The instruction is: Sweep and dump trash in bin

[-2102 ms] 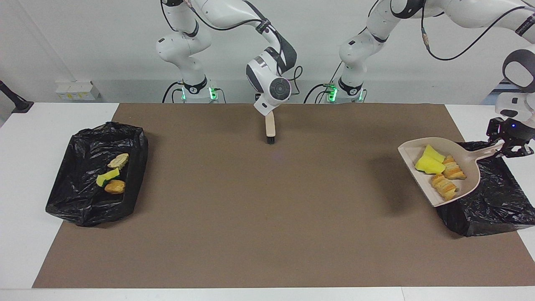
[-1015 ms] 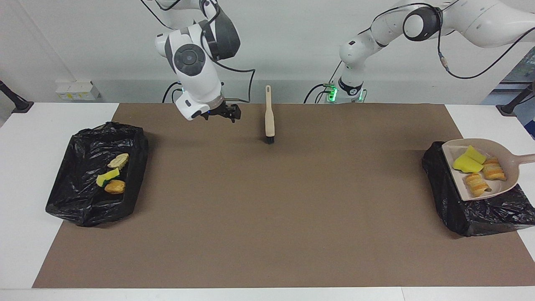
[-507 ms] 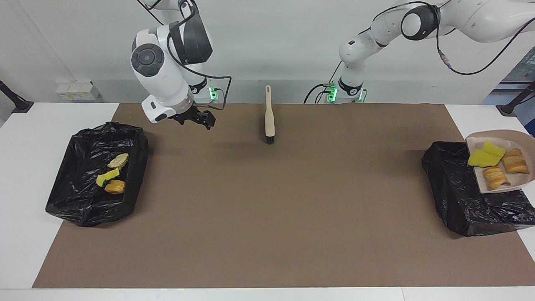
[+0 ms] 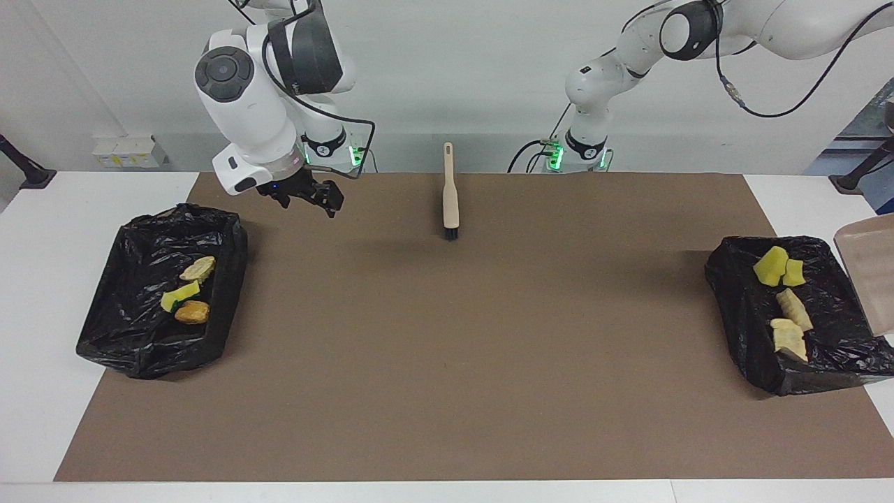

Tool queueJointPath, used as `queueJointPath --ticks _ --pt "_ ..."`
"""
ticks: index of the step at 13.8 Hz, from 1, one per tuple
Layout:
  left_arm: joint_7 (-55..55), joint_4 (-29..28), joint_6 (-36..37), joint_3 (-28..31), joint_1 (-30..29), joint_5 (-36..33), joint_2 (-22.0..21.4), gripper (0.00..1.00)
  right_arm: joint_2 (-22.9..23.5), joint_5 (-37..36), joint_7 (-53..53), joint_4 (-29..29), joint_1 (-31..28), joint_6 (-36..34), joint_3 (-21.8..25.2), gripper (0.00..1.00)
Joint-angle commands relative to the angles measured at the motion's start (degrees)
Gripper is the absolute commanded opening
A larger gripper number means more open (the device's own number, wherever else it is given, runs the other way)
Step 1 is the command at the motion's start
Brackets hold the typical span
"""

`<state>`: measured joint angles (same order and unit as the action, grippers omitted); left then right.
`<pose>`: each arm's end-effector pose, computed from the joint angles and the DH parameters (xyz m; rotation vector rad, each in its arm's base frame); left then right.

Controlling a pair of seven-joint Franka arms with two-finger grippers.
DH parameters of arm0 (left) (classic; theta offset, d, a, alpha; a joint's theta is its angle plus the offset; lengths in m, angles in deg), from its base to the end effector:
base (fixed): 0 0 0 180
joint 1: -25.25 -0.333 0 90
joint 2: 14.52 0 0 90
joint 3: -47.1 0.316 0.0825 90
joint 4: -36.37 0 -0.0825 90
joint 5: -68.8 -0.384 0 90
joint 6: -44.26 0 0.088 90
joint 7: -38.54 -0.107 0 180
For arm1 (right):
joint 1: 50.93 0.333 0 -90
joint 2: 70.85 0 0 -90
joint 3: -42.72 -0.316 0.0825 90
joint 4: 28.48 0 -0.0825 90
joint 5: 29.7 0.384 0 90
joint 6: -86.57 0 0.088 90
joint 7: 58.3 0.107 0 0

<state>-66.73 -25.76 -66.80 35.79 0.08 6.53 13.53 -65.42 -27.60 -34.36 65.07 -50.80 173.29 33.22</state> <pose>0.6757 0.2736 0.6213 -1.4068 1.7206 0.8358 0.5592 0.0953 0.5389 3.0872 -0.3889 -0.3416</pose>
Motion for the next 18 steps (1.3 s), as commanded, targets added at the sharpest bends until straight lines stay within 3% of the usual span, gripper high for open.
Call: queueJointPath --ticks 1,4,9,14,18 --pt "6.9 -8.0 -3.2 0.4 0.0 -3.8 -6.1 0.0 -0.2 -1.1 -1.7 -0.1 -1.4 1.2 -0.4 1.0" --pt "9.8 -12.2 -2.8 0.2 1.2 -4.7 -10.0 0.0 -0.4 -1.1 -1.6 0.1 -1.4 1.1 -0.4 1.0" --pt "19.3 -22.6 6.1 0.0 10.3 -2.5 -16.4 0.0 -0.3 -1.7 -1.6 -0.1 -2.0 1.2 -0.3 1.0" --pt "19.9 -25.2 13.1 0.0 18.8 11.7 -16.8 0.0 -0.2 -5.2 -4.9 -0.7 -2.3 0.6 0.4 1.0" --pt "21.7 -29.0 12.3 0.0 21.1 25.6 -16.4 0.0 -0.2 -6.7 -5.0 -4.4 -2.7 -0.7 0.9 1.0"
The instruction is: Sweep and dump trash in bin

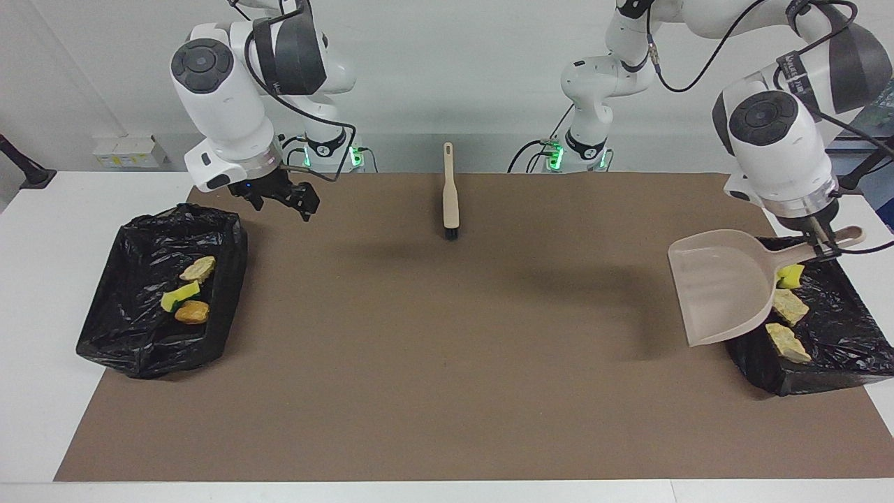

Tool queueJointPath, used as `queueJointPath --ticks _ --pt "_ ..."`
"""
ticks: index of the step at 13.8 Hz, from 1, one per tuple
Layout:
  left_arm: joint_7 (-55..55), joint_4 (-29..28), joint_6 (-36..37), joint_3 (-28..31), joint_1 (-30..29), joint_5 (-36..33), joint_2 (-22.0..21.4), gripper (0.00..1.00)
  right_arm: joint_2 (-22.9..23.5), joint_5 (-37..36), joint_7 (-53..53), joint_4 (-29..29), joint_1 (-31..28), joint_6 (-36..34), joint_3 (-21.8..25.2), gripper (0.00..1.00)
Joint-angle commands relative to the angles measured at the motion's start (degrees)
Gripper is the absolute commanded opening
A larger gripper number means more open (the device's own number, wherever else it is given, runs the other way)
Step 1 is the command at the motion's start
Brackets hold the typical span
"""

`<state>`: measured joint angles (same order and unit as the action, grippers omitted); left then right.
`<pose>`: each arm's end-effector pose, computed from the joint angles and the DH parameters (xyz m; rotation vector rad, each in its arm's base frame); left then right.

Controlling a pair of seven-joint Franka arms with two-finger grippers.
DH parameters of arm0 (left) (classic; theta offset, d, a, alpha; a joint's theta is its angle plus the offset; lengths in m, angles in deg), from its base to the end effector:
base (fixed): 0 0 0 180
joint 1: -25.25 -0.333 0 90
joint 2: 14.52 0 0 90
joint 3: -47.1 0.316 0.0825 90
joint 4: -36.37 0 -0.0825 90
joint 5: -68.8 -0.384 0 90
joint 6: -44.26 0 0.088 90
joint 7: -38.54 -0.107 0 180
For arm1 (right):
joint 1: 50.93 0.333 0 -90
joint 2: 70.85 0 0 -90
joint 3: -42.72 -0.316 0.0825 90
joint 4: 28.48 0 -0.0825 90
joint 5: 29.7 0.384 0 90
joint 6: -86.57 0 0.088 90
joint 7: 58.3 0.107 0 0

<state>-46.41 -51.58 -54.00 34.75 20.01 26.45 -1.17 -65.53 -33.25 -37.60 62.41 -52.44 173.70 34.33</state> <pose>0.6361 -0.0021 0.5393 -1.6683 1.9586 0.6170 0.5690 0.0582 0.5616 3.0277 -0.3635 -0.2160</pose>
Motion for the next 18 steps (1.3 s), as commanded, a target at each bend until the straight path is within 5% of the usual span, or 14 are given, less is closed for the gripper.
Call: queueJointPath --ticks 1,5,18 --pt "4.7 -3.3 -0.1 1.0 2.6 8.5 -1.1 0.0 0.0 -1.2 -1.8 -2.8 -1.5 -2.3 0.0 1.0" --pt "22.9 -6.9 -0.5 1.0 7.4 16.7 -0.4 0.0 2.1 -1.4 -1.9 -8.4 -2.7 -5.5 0.1 1.0" --pt "88.9 -10.7 -10.0 1.0 25.8 35.8 3.2 0.0 0.9 0.2 -2.8 -5.6 -4.6 -2.8 0.0 1.0"
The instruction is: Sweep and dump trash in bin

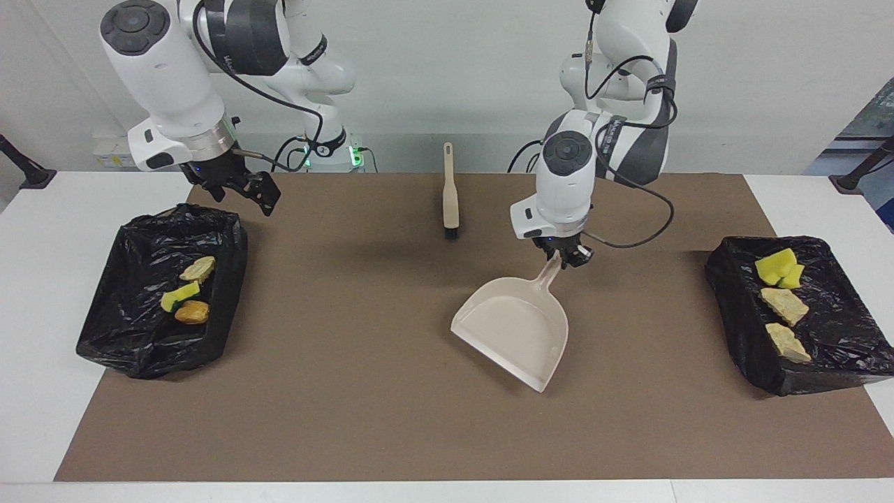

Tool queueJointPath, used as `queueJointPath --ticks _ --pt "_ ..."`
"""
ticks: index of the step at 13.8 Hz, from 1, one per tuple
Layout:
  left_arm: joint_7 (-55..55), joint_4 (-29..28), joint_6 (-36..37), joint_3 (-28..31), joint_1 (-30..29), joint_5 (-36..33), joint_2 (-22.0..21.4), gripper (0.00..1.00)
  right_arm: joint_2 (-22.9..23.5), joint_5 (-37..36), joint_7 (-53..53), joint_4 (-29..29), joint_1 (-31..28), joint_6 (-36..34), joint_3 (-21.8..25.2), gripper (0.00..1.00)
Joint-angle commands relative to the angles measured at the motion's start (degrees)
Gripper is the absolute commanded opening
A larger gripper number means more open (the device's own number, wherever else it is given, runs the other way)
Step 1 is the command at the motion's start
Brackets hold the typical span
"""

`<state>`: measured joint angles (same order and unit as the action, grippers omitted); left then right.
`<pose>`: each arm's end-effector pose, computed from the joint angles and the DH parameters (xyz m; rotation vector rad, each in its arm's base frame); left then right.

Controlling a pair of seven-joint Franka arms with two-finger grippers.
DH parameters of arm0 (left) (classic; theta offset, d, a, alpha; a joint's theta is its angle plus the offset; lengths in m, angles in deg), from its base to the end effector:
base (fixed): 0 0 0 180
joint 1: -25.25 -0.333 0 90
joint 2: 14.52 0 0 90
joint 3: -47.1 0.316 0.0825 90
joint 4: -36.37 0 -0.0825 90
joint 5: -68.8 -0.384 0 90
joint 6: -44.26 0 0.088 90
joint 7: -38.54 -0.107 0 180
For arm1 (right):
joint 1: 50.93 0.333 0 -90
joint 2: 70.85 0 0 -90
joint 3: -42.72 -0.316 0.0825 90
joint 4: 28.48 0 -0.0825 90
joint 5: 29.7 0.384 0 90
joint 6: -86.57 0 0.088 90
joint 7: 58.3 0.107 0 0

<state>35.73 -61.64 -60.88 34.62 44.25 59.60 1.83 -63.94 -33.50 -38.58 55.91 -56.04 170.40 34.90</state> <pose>0.5420 -0.3048 0.4140 -2.8537 0.9592 0.1897 0.5787 0.0149 0.5938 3.0280 -0.4571 -0.1796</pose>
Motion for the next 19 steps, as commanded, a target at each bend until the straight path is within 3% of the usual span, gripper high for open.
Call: queueJointPath --ticks 1,6,9,11,12,13,14,19 --pt "11.4 -0.6 -4.4 1.1 2.3 4.1 0.5 0.0 -0.9 0.5 -1.8 1.2 -1.0 0.5 -0.5 1.0" --pt "35.9 -0.6 -11.1 1.1 9.5 9.2 3.4 0.0 -1.1 0.5 -1.8 1.4 -1.0 0.3 -0.5 1.0" --pt "42.4 -0.6 -16.2 1.2 13.3 9.2 8.1 0.0 -1.1 0.5 -1.8 1.6 -1.0 0.3 -0.5 1.0" --pt "42.3 0.1 -14.8 1.2 13.2 9.2 8.0 0.0 -1.2 0.5 -1.8 1.7 -1.0 0.3 -0.5 1.0" --pt "41.8 0.1 -14.3 1.2 12.6 9.2 7.6 0.3 -1.2 0.5 -1.8 1.7 -1.0 0.3 -0.5 1.0" --pt "41.7 0.1 -12.8 1.1 12.1 9.2 6.7 0.94 -1.2 0.5 -1.8 1.7 -1.0 0.4 -0.5 1.0" --pt "41.6 0.2 -11.1 1.1 11.8 9.3 5.2 1.0 -1.2 0.5 -1.8 1.7 -1.0 0.4 -0.5 1.0" --pt "41.7 2.1 -5.3 2.1 10.2 10.7 1.0 1.0 -1.2 0.5 -1.8 1.7 -1.0 0.3 -0.5 1.0"
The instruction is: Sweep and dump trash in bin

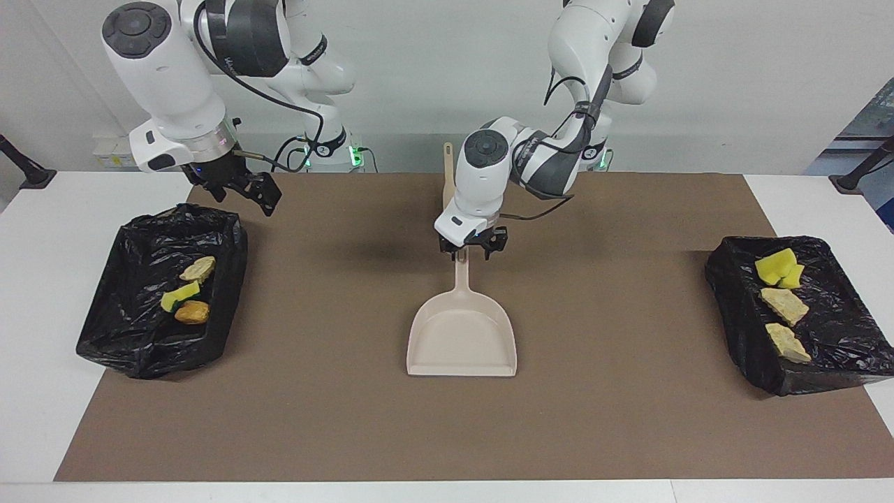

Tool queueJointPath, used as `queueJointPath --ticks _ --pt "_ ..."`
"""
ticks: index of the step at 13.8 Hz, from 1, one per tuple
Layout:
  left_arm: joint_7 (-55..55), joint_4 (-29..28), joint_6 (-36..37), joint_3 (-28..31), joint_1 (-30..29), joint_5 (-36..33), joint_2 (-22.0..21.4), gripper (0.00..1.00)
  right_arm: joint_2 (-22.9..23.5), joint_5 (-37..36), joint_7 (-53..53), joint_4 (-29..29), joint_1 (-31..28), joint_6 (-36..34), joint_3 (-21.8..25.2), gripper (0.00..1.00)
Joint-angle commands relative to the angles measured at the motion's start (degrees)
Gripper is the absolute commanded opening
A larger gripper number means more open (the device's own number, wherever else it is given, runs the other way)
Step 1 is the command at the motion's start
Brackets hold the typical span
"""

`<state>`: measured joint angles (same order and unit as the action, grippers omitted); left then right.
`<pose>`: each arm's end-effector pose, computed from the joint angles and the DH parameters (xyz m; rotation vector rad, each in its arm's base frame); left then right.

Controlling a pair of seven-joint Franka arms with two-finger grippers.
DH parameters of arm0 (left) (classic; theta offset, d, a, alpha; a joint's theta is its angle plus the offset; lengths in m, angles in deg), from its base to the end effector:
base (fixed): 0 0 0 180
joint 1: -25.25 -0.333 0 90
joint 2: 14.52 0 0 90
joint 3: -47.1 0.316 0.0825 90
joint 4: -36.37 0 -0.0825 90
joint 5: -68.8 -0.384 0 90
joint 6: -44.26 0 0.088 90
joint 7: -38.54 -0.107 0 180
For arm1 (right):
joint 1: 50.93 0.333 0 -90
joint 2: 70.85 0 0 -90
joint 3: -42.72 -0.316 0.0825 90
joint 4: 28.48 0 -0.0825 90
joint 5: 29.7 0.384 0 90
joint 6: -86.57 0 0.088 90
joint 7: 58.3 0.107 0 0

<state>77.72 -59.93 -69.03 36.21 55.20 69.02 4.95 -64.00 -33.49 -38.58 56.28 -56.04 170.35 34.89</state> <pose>0.4972 -0.4151 0.4036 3.1124 -0.0279 -0.1113 0.5780 0.0150 0.5913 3.0263 -0.4563 -0.1889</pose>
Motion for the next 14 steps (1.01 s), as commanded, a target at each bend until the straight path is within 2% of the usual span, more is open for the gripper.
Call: queueJointPath --ticks 1,3,6,12,14 --pt "-0.4 1.7 4.5 0.5 -2.1 1.1 -2.2 1.0 -1.1 0.4 -1.8 1.3 -1.0 -0.1 -0.5 1.0" --pt "-2.5 4.1 6.7 0.5 -5.2 0.7 -2.3 1.0 -1.1 0.4 -1.7 1.2 -1.0 -0.1 -0.5 1.0" --pt "-12.4 7.8 13.1 0.5 -10.7 0.2 -2.6 1.0 -1.1 0.4 -1.7 1.2 -1.0 0.4 -0.5 1.0" --pt "-32.1 8.0 18.5 0.6 -22.6 0.1 -7.3 1.0 -1.1 0.4 -1.7 1.1 -1.0 0.4 -0.5 1.0" --pt "-34.9 7.8 19.9 0.5 -25.5 0.1 -9.1 1.0 -1.1 0.4 -1.7 1.1 -1.0 0.4 -0.5 1.0"
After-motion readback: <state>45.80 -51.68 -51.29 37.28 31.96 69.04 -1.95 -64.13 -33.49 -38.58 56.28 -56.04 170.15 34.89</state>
